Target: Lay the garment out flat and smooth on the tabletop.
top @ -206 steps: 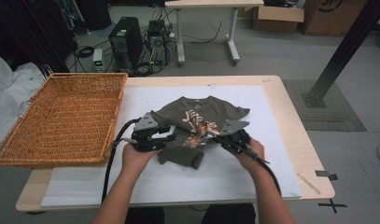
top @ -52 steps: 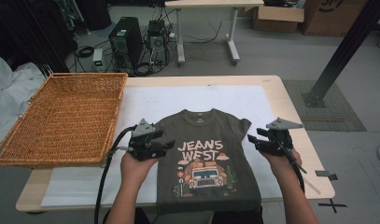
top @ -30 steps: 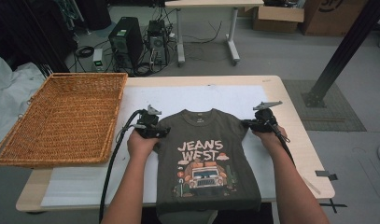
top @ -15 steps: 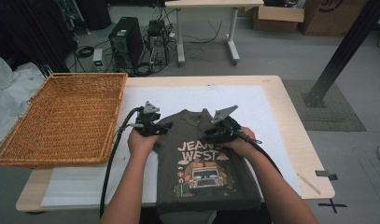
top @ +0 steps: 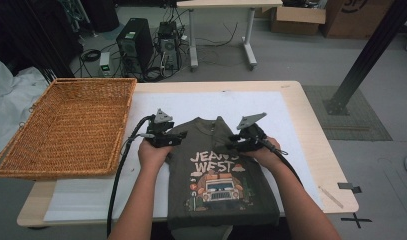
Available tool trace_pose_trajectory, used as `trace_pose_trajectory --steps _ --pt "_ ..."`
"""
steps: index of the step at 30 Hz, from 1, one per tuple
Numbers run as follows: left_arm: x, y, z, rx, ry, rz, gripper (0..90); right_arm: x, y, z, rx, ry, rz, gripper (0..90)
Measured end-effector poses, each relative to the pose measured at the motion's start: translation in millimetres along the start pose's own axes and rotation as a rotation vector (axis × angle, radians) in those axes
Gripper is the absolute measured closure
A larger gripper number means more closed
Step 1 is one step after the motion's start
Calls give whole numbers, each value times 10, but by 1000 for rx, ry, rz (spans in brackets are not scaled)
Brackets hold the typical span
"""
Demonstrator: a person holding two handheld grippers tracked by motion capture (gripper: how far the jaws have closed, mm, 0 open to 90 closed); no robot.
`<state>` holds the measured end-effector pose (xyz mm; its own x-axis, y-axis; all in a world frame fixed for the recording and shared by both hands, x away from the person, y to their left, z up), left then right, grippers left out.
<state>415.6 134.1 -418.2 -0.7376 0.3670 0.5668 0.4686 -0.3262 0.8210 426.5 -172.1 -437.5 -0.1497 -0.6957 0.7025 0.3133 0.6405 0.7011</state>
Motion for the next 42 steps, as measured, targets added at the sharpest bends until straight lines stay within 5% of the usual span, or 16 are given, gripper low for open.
trace_pose_trajectory --steps 1,8,13,18,21,23,27,31,34,37,39,42 --pt "2 1 -2 -1 0 -2 341 -52 -9 30 16 4 37 661" --pt "14 6 6 12 -4 -10 341 -15 12 232 84 37 -1 615" --pt "85 20 -15 -1 -10 -22 341 96 135 143 9 0 -113 594" --pt "158 -11 18 6 -6 -35 342 -94 190 145 9 26 -25 576" --pt "170 -53 48 20 -1 -32 342 -259 155 193 18 73 46 659" --pt "167 -74 58 20 -2 -24 342 -269 148 224 30 90 28 846" --pt "148 -75 59 27 -3 -31 344 -98 166 207 37 47 -1 872" --pt "103 -51 43 42 -10 -40 347 378 82 13 -71 -57 -171 870" --pt "62 -40 30 48 -5 -48 346 767 -129 -206 -200 -216 -268 870" --pt "-2 -44 28 53 -3 -36 346 938 -430 -386 -325 -370 -247 871" --pt "-50 -38 21 45 4 -21 343 940 -650 -463 -432 -426 -219 871" --pt "-99 -6 15 43 8 -18 342 875 -904 -515 -523 -475 -161 807"
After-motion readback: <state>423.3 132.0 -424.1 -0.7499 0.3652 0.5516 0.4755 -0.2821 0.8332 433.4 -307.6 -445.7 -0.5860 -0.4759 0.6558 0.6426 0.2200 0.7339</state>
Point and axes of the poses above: each handheld gripper's, and its own axes: x roughly backward along the jaws, y roughly out of its top, z roughly to its left, the point moved 1 cm from there along -x, roughly forward along the jaws, and after that the axes turned 10 degrees about y, right-handed, at the moved point
